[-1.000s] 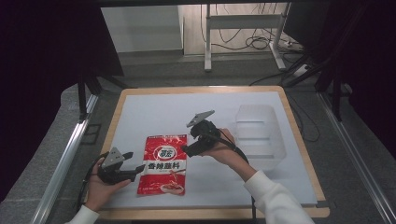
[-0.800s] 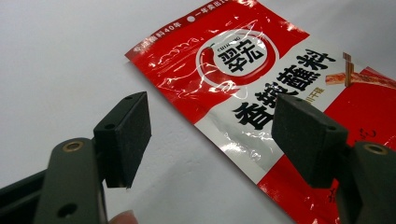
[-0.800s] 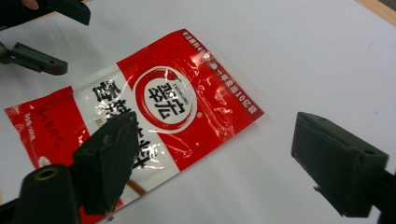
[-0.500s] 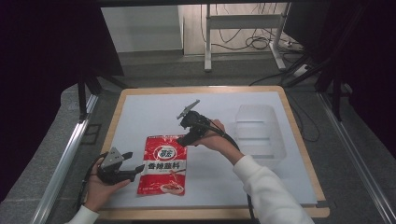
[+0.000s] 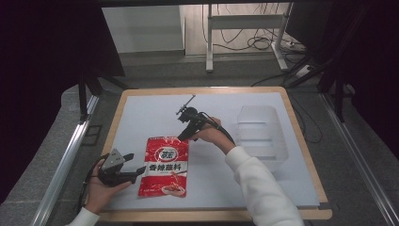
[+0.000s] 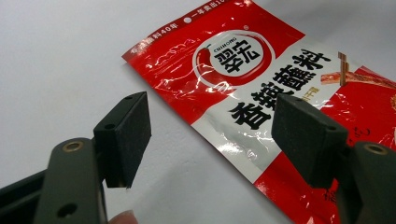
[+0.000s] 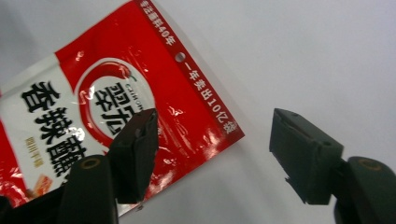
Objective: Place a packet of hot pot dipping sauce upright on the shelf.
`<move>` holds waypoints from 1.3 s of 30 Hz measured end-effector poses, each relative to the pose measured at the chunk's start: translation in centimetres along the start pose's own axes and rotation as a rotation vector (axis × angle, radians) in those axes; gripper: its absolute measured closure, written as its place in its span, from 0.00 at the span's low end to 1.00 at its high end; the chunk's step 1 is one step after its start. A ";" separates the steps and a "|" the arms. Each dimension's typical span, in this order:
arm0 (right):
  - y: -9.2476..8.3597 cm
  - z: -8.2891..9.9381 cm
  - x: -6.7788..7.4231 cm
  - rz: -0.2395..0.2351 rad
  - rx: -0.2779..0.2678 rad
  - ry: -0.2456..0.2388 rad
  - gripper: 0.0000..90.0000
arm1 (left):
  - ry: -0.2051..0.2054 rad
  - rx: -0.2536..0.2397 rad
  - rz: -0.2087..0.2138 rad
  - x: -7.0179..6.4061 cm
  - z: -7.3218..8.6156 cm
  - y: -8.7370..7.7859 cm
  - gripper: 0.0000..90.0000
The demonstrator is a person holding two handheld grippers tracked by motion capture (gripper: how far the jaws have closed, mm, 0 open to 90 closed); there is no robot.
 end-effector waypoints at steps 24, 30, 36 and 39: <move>3.4 0.7 -1.6 -0.116 0.102 0.090 0.66 | 0.001 0.021 0.011 -0.1 0.2 0.2 0.31; 3.7 0.8 -1.4 -0.148 0.102 0.081 0.84 | 0.002 0.023 0.010 0.0 0.2 0.2 0.31; 3.0 0.7 -1.1 -0.144 0.085 0.031 0.98 | 0.002 0.023 0.011 0.0 0.2 0.2 0.31; 2.4 0.6 -0.6 -0.134 0.066 -0.006 0.99 | 0.002 0.021 0.009 0.0 0.2 0.2 0.31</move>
Point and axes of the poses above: each handheld gripper's, and its own axes: y roughly forward along the jaws, z roughly out of its underside, x roughly to its left, the point moved 6 cm from there along y, roughly forward along the jaws, and after that the axes turned 4 degrees about z, right-handed, at the moved point
